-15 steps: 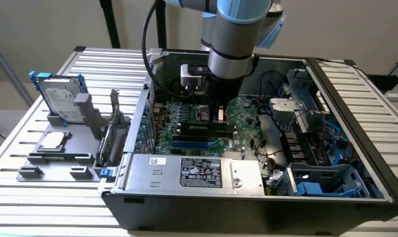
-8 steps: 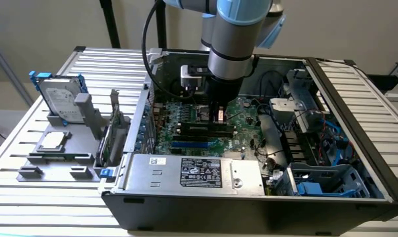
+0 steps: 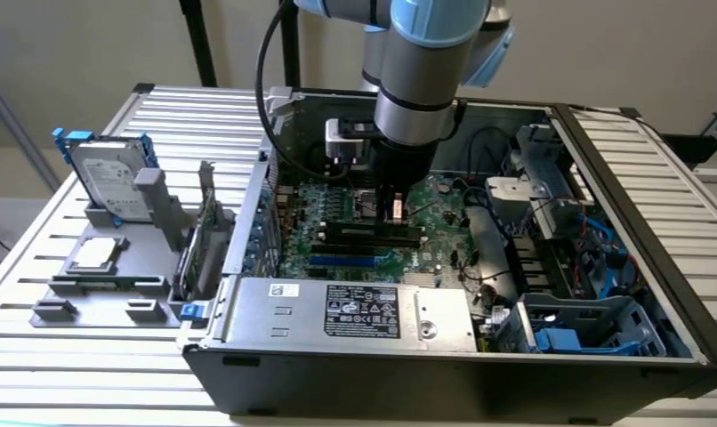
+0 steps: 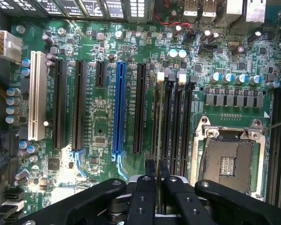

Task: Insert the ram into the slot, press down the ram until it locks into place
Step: 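Insert the ram into the slot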

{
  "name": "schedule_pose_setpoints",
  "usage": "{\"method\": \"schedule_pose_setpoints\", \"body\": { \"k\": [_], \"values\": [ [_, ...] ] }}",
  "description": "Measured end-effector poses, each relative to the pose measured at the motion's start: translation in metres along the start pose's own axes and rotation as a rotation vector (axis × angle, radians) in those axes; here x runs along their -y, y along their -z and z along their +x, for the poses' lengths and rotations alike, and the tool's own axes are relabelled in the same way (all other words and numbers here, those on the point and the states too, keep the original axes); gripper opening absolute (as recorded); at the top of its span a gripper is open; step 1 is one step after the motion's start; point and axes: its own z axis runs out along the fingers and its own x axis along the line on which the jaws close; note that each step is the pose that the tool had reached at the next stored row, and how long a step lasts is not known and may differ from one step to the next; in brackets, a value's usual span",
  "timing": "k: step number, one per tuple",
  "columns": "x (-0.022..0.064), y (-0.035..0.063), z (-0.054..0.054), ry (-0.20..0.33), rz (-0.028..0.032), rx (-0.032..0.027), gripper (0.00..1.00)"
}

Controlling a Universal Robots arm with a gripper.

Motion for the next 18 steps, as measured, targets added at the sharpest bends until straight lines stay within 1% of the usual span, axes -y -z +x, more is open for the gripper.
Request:
{"method": "schedule_pose_setpoints", "body": {
  "k": [18],
  "values": [
    [0.0001,-0.0041,-0.0003,0.000,-0.0001,-0.0001,0.13]
  ]
}}
